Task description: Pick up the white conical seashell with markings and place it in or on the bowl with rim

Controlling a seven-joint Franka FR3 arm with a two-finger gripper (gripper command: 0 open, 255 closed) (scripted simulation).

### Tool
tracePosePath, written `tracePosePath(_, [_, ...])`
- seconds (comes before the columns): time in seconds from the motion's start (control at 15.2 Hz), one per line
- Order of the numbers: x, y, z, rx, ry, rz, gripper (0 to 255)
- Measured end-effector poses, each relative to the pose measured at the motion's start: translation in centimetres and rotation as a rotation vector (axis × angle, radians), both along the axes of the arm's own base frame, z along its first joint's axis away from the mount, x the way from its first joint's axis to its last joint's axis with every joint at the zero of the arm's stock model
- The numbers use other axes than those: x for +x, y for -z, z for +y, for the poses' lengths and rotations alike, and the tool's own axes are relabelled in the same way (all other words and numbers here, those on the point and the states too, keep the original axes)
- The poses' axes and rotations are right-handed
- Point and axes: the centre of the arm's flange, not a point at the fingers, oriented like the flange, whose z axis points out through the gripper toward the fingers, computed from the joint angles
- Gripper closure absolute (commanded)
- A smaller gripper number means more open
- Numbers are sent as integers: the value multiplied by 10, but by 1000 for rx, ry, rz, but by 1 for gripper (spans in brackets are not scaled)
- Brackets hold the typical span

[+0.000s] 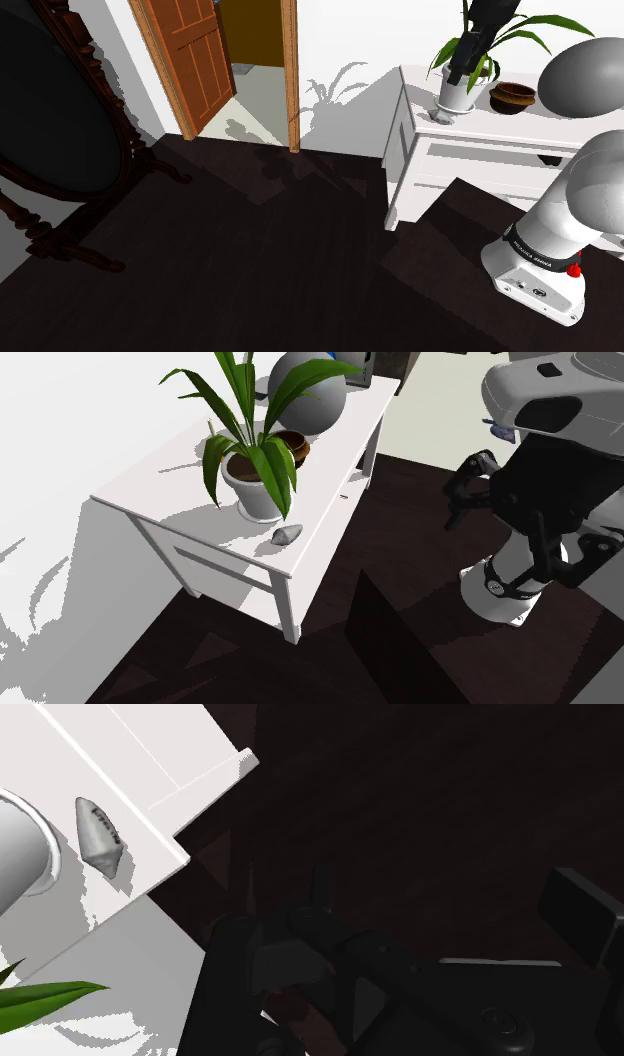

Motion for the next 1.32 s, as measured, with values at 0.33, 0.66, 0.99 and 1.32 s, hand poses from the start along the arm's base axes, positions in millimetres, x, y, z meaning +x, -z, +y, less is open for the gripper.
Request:
tracePosePath(0.33, [10,27,-21,-32,19,0,0])
tracePosePath(0.66, [31,73,-57,-86,51,-1,0])
tracePosePath(0.99, [52,112,-97,-140,82,-3,0])
tracePosePath(1.32, [65,153,-141,-195,113,-6,0])
